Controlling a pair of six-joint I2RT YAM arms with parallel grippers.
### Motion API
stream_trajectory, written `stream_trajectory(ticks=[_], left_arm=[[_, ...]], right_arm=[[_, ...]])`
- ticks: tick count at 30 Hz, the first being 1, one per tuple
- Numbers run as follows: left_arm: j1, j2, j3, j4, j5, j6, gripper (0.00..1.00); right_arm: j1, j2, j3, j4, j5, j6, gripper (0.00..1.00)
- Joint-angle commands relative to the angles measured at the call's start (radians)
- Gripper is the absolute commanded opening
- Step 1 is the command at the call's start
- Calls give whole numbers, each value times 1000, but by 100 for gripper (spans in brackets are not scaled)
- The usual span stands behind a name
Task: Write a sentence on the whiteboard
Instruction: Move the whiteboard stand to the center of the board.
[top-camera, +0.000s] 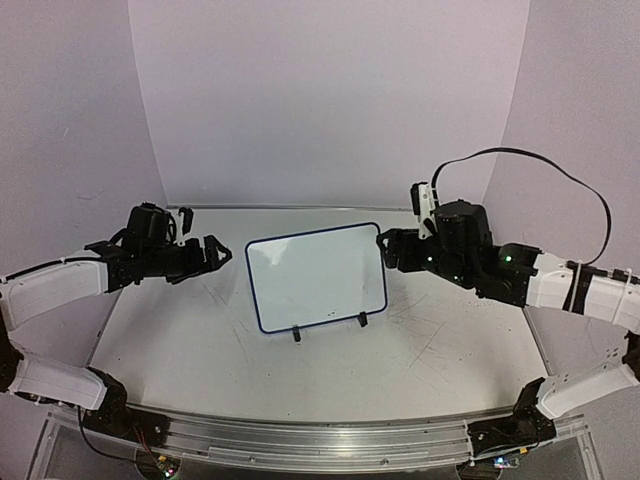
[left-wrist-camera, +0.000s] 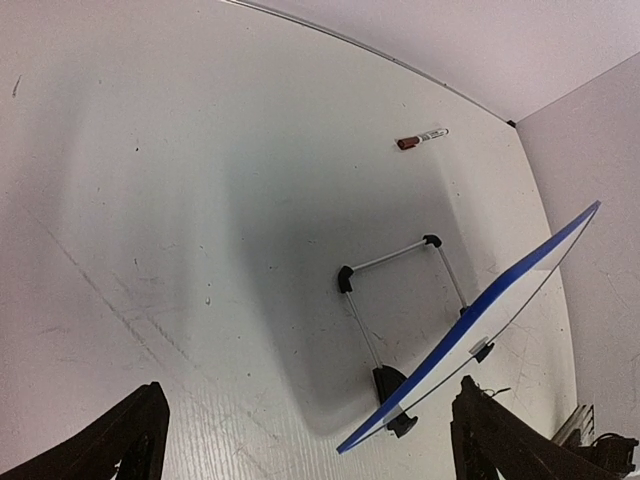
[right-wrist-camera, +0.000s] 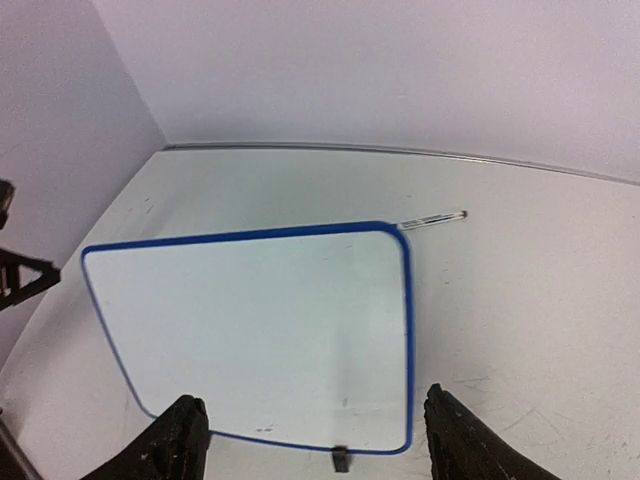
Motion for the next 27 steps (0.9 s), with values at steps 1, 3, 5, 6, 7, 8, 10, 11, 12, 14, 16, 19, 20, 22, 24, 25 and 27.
stream_trajectory(ticks=[1, 3, 5, 6, 7, 8, 10, 11, 12, 14, 16, 19, 20, 22, 24, 25, 27], left_arm=[[-3, 10, 49, 10, -9, -3, 99], [-2, 12, 55, 8, -9, -5, 99], [-3, 15, 66, 0, -13, -5, 99], [-3, 16, 72, -4, -18, -5, 99], [-3, 18, 79, -11, -21, -4, 99], [-3, 21, 86, -17, -25, -4, 99], [-4, 24, 100, -31, -35, -1, 99], [-5, 24, 106, -37, -40, 0, 99], [-5, 25, 110, -42, -44, 1, 99], [-4, 26, 118, -50, -51, 3, 99], [-5, 30, 124, -57, -52, 2, 99], [-5, 39, 132, -66, -49, 0, 99], [-5, 44, 134, -69, -48, -1, 99], [-7, 53, 139, -73, -44, -6, 99], [-9, 63, 142, -74, -37, -11, 99], [-11, 68, 143, -74, -35, -13, 99], [-13, 77, 143, -75, -33, -18, 99]], right_arm=[[-143, 74, 49, 58, 46, 23, 75], [-219, 122, 83, 97, -9, 57, 74], [-270, 178, 130, 125, -14, 64, 75], [-292, 222, 170, 127, -25, 65, 76], [-314, 271, 202, 128, -39, 72, 76], [-336, 317, 233, 128, -56, 81, 77], [-379, 406, 313, 129, -92, 98, 78], [-392, 455, 353, 127, -103, 102, 78], [-405, 510, 399, 123, -119, 95, 79], [-426, 615, 493, 113, -156, 87, 80], [-447, 702, 564, 118, -230, 80, 80], [-468, 849, 716, 131, -342, 55, 79], [-470, 908, 772, 131, -369, 47, 79], [-480, 1007, 889, 133, -454, 46, 77], [-488, 1106, 997, 133, -516, 61, 76], [-491, 1148, 1046, 133, -544, 62, 75], [-493, 1229, 1131, 134, -574, 66, 76]])
